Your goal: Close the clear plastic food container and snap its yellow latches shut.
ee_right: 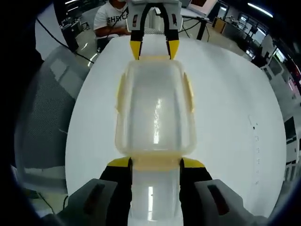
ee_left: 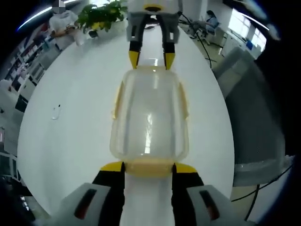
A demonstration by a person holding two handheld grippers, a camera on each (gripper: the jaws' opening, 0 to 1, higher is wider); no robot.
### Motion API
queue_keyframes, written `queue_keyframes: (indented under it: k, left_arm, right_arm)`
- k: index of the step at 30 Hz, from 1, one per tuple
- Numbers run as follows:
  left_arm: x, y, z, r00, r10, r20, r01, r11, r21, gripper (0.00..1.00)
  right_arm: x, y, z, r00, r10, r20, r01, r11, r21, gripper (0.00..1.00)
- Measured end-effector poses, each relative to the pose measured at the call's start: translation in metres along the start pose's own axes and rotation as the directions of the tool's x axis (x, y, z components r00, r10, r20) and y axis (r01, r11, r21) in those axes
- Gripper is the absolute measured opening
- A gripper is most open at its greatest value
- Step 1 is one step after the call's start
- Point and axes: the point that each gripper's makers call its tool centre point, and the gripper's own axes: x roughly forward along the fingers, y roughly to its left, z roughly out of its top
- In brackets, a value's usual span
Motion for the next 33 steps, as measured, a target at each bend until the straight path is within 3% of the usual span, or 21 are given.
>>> queue_keyframes:
  k: [33]
  left_arm:
    - [0.036,-0.010,0.079,1.000,-0.007,0.002,0.007,1.000,-0.026,0.33]
  right_arm:
    - [-0.033,0.000,-0.081,1.000,0.010,0.010,-0.010,1.000,-0.012,0.35]
